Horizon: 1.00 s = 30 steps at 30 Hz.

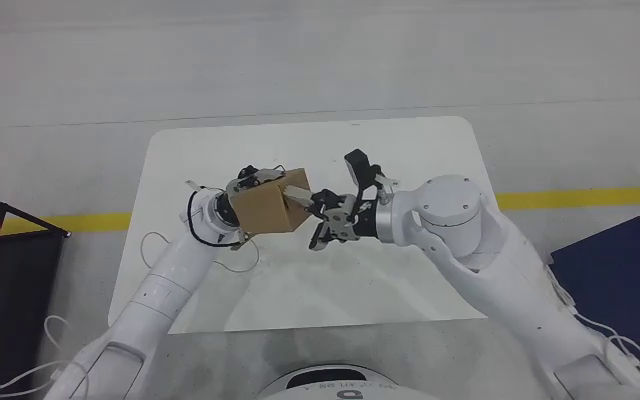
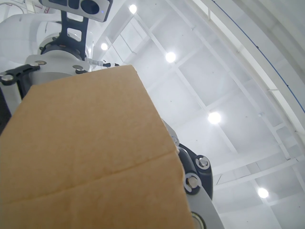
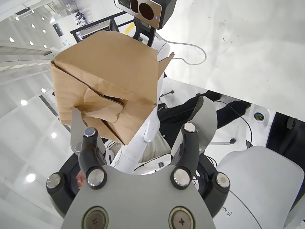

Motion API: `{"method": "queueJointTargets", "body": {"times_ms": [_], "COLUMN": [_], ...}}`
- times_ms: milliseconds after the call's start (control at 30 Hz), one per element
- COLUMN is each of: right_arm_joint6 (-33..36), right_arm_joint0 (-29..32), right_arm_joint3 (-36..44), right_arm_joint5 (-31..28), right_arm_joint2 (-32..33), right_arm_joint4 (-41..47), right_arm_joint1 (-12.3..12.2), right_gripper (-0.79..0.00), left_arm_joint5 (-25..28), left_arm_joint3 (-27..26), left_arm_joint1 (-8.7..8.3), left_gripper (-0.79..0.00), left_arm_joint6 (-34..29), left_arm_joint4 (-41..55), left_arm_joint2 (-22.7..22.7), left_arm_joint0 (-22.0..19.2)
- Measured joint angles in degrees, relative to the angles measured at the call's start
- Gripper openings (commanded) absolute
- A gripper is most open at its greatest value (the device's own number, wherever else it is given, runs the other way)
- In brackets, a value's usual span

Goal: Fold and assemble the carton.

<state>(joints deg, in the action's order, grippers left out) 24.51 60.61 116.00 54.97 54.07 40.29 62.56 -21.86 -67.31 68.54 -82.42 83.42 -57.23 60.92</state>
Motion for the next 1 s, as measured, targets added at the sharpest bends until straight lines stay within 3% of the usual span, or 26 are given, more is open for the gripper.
{"method": "queueJointTargets", "body": {"times_ms": [200, 233, 300, 633, 700, 833, 1000], "right_arm_joint6": [0.3, 0.3, 0.5, 0.8, 0.5, -0.1, -0.7], "right_arm_joint0": [-0.1, -0.2, -0.3, -0.9, -0.6, 1.2, 5.1], "right_arm_joint3": [-1.2, -1.3, -1.5, -1.8, -1.2, 1.0, 4.7], "right_arm_joint5": [-0.9, -0.9, -0.8, -0.7, -0.9, -1.2, -2.7], "right_arm_joint2": [-1.2, -1.3, -1.6, -1.7, -0.6, 2.3, 7.0], "right_arm_joint4": [0.4, 0.5, 0.6, 0.6, 0.5, 0.4, 0.8], "right_arm_joint1": [0.2, 0.3, 0.3, 0.3, 0.1, -0.5, -1.3], "right_gripper": [-0.243, -0.308, -0.351, -0.302, -0.302, -0.231, -0.219], "left_arm_joint5": [0.3, 0.3, 0.4, 0.4, 0.4, 0.3, 0.4], "left_arm_joint3": [0.1, 0.1, 0.1, -0.1, -0.1, 0.2, 0.5], "left_arm_joint1": [0.06, 0.06, 0.06, 0.15, 0.18, 0.22, 0.12], "left_gripper": [-0.785, -0.785, -0.785, -0.785, -0.785, -0.785, -0.785], "left_arm_joint6": [-0.3, -0.3, -0.4, -0.4, -0.4, -0.3, -0.4], "left_arm_joint4": [0.2, 0.2, 0.2, 0.0, 0.0, 0.2, 0.4], "left_arm_joint2": [-0.1, -0.1, -0.2, -0.5, -0.4, -0.5, -0.9], "left_arm_joint0": [0.1, 0.2, 0.3, 0.3, 0.3, 0.3, 0.4]}}
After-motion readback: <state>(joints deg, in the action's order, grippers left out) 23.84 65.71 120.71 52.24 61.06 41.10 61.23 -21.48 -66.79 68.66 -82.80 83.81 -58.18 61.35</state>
